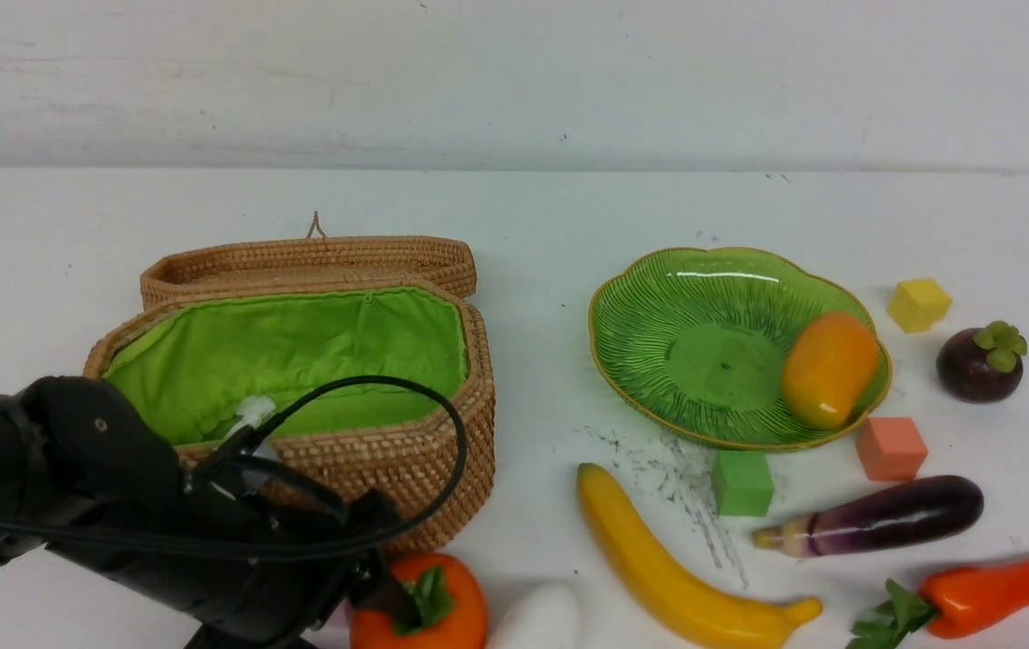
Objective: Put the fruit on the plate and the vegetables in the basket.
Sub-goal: Grab a tomato with your left arm and place it on the plate on the right.
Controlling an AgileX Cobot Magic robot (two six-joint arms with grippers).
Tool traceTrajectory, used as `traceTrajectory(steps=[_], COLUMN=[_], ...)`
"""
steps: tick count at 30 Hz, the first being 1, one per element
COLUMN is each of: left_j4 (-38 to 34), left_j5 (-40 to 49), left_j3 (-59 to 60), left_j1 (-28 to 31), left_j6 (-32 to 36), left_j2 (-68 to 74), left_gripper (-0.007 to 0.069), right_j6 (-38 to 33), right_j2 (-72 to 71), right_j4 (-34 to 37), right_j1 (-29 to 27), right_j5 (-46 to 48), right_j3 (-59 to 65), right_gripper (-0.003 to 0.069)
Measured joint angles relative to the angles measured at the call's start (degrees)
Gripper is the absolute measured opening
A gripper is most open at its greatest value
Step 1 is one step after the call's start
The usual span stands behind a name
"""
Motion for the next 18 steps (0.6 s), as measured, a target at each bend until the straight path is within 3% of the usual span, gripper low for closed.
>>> traceTrajectory(steps=[7, 18], left_j4=[-1.68, -2.49], left_j5=[-0.11, 0.68], left_j3=[0.00, 0.00], left_j1=[0.00, 0.00], left_j6=[0.69, 1.91], left_j2=[0.00, -0.18], left_gripper=[0.0347, 0.0336], right_j6=[0.00, 0.00], right_j2=[0.00, 0.00], right_j4=[0.00, 0.00], right_j1=[0.00, 0.00], right_j5=[0.00, 0.00], right_j3=[0.00, 0.00], right_gripper=[0.0244, 0.0244])
